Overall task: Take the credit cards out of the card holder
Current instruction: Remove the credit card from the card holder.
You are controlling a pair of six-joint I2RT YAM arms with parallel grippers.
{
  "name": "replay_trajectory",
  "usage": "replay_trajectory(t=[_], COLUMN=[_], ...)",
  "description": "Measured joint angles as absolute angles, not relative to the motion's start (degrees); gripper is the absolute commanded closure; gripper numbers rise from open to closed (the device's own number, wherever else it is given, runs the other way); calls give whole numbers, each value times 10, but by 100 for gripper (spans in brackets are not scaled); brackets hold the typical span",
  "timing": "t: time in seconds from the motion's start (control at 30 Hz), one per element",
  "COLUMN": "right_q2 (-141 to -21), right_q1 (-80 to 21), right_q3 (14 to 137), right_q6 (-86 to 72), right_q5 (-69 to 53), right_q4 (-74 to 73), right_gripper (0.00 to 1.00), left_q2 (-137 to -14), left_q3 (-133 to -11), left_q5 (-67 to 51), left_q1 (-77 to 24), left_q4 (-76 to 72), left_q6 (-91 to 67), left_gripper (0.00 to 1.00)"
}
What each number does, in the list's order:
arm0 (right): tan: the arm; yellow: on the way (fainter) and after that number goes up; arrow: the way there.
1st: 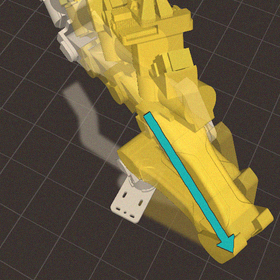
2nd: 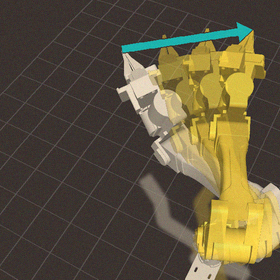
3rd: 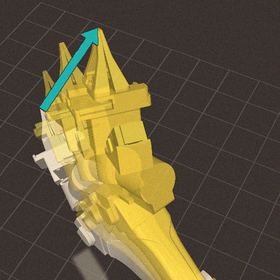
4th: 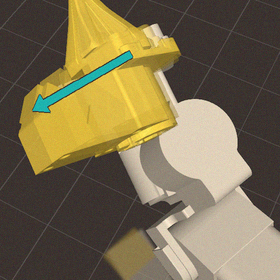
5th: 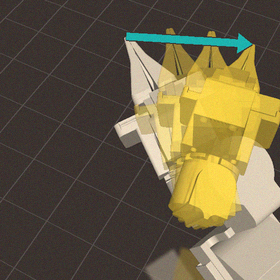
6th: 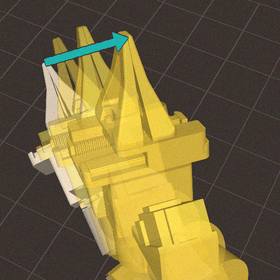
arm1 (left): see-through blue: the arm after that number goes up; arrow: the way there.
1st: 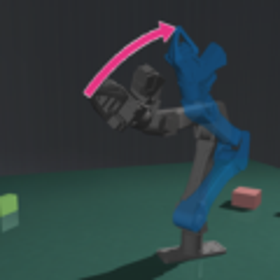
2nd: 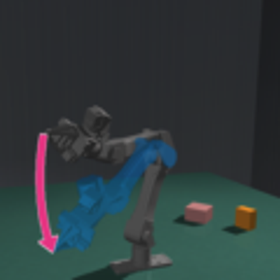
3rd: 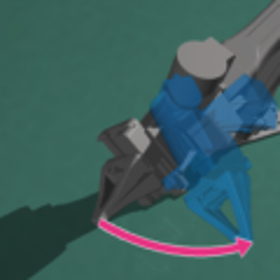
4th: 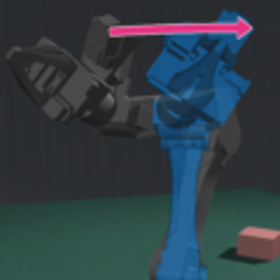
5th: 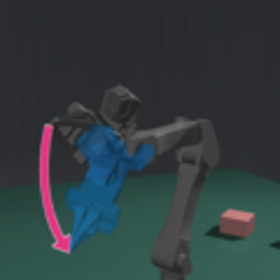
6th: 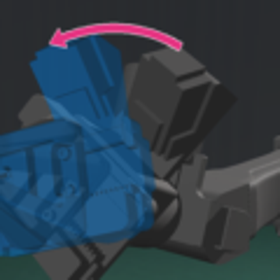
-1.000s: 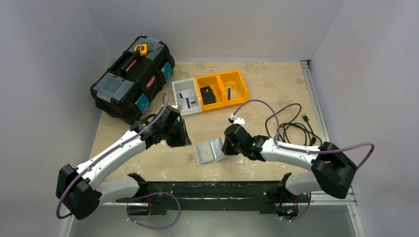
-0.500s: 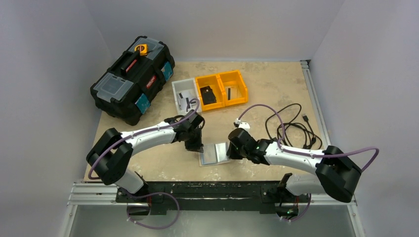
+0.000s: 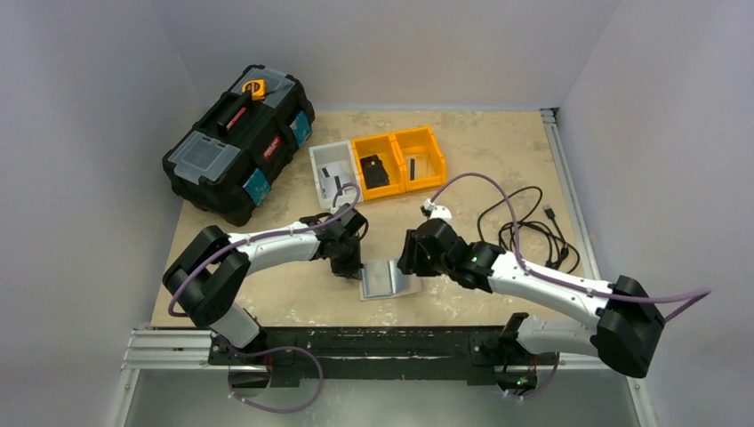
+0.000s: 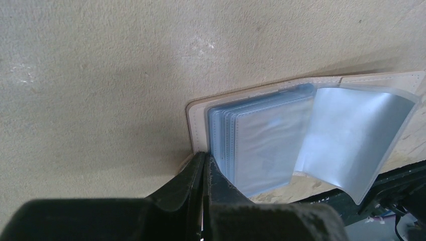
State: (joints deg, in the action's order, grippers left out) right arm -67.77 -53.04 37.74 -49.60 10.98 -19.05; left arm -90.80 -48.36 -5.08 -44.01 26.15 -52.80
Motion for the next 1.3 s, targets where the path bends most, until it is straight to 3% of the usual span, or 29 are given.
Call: replay_trajectory(t=[0.27, 0.63, 1.03, 1.2, 1.3], right_q2=[-680, -827, -879, -889, -897], right_q1=[-530, -513, -510, -517, -526], right_q3=[488, 444, 436, 442, 450], right_q6=[-477, -477, -448, -440, -436], right_q5=[68, 3, 16, 27, 38], right_q4=[-160, -92, -77, -79, -84], right_gripper=[59, 53, 50, 53, 62], left_q2=[-906, -901, -900, -900, -900], left_q3=[-480, -474, -472, -472, -472], left_q5=[-51, -51, -51, -51, -52], left_q1=[-440, -440, -440, -440, -439], left_q4=[258, 252, 250, 250, 250], left_q6=[-531, -534, -534, -534, -534], left_gripper=[100, 100, 100, 100, 100])
